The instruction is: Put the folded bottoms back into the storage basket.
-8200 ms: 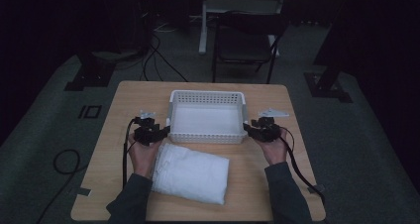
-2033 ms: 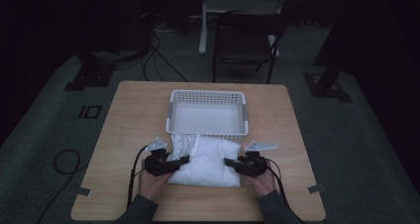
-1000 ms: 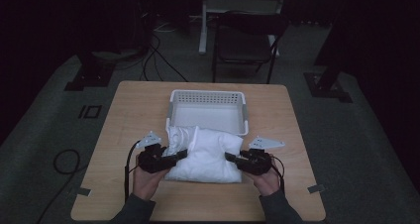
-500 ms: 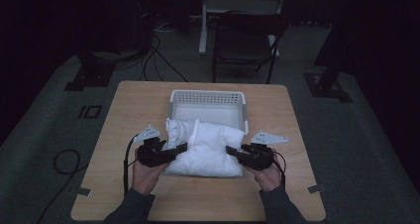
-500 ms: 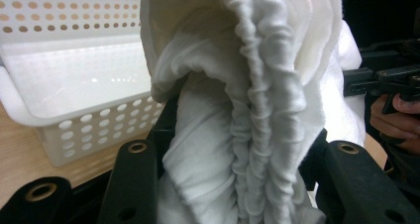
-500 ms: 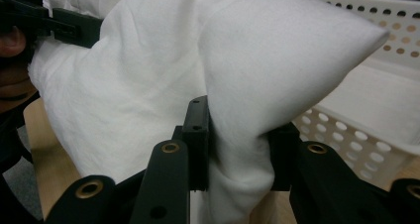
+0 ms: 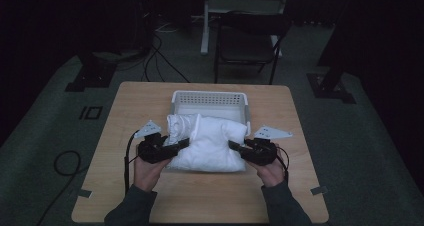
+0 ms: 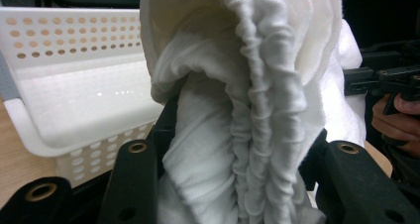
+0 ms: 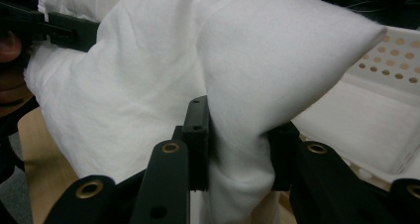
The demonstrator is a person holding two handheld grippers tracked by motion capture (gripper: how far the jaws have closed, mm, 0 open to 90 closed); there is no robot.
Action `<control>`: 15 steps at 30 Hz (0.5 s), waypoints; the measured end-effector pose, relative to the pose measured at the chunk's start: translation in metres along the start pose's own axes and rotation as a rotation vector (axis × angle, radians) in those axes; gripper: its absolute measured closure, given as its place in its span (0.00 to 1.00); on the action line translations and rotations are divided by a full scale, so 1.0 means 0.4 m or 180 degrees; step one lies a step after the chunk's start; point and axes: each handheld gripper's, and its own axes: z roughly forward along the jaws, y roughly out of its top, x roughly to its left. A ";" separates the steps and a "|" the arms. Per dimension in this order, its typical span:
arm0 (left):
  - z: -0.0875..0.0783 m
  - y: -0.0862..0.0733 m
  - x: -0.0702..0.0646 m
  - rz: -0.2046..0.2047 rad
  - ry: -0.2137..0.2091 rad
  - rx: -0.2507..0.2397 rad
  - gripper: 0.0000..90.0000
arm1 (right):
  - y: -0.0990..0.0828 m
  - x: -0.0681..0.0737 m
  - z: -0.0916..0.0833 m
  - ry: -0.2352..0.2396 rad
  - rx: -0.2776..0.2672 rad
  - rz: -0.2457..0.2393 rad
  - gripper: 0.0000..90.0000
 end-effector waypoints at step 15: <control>0.004 0.040 0.009 0.0038 0.0048 -0.0057 0.59 | 0.040 -0.014 0.008 -0.0040 -0.0098 -0.0004 0.78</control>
